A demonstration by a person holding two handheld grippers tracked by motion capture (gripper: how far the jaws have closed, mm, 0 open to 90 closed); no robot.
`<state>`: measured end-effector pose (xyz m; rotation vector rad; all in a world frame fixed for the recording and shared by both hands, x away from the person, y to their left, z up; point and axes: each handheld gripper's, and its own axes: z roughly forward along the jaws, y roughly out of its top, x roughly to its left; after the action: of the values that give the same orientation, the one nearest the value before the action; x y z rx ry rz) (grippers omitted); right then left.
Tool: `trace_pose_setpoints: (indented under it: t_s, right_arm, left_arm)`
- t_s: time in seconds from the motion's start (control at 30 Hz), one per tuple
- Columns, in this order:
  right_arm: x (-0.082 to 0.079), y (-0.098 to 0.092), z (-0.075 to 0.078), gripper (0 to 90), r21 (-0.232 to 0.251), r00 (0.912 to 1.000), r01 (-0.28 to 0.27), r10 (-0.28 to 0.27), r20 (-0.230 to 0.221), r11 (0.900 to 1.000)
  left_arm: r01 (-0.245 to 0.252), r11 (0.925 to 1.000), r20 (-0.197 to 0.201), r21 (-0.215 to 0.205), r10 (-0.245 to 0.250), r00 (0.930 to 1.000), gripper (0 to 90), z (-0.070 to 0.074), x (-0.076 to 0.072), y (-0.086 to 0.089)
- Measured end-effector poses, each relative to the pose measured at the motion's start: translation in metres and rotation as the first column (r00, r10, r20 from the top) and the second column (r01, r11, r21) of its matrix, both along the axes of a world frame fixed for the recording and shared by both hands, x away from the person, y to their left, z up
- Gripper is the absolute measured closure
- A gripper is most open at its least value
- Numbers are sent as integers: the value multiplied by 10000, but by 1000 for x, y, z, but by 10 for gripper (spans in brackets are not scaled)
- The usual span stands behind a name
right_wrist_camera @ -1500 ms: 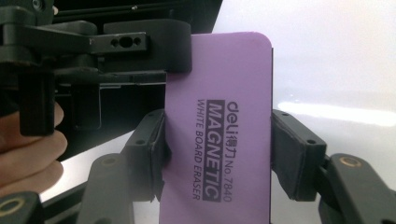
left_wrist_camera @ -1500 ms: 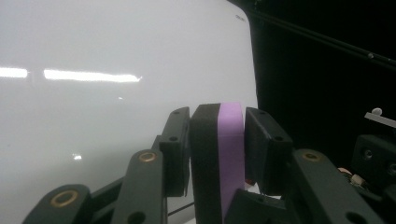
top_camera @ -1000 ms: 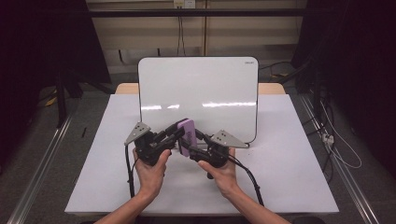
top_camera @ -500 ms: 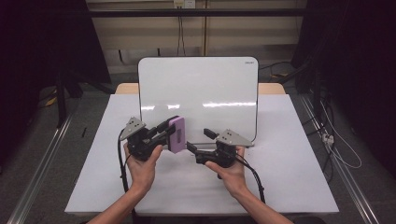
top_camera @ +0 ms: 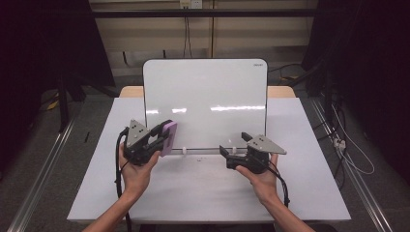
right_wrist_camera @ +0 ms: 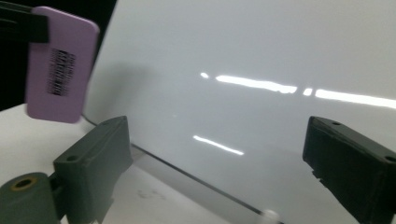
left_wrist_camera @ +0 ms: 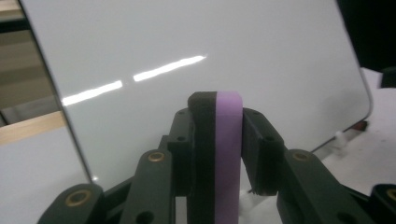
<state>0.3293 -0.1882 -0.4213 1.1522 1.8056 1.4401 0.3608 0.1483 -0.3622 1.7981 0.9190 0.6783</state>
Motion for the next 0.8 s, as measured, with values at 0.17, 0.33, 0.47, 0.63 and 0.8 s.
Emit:
trace_pose_setpoints:
  t_s: [0.17, 0.33, 0.47, 0.63, 0.8]
  right_arm:
    - [-4, -19, -3, 72, -360, 9986, 500, -507, -179, 9981]
    - [-8, -29, -5, 72, -524, 9973, 675, -689, -260, 9963]
    - [-11, -31, -8, 72, -585, 9972, 629, -651, -365, 9963]
    - [-11, -32, -10, 75, -638, 9967, 661, -689, -430, 9958]
    - [-10, -29, -12, 76, -651, 9970, 574, -606, -482, 9962]
  left_arm:
    - [-168, 9925, -125, 1209, 184, 9998, 673, -1, 2, 0]
    - [-281, 9760, -252, 2158, 343, 9991, 675, -6, 4, -5]
    - [-321, 9641, -397, 2635, 441, 9982, 675, -9, 8, -8]
    - [-318, 9561, -416, 2912, 458, 9981, 675, -14, 13, -12]
    - [-331, 9488, -435, 3140, 492, 9978, 675, -18, 17, -17]
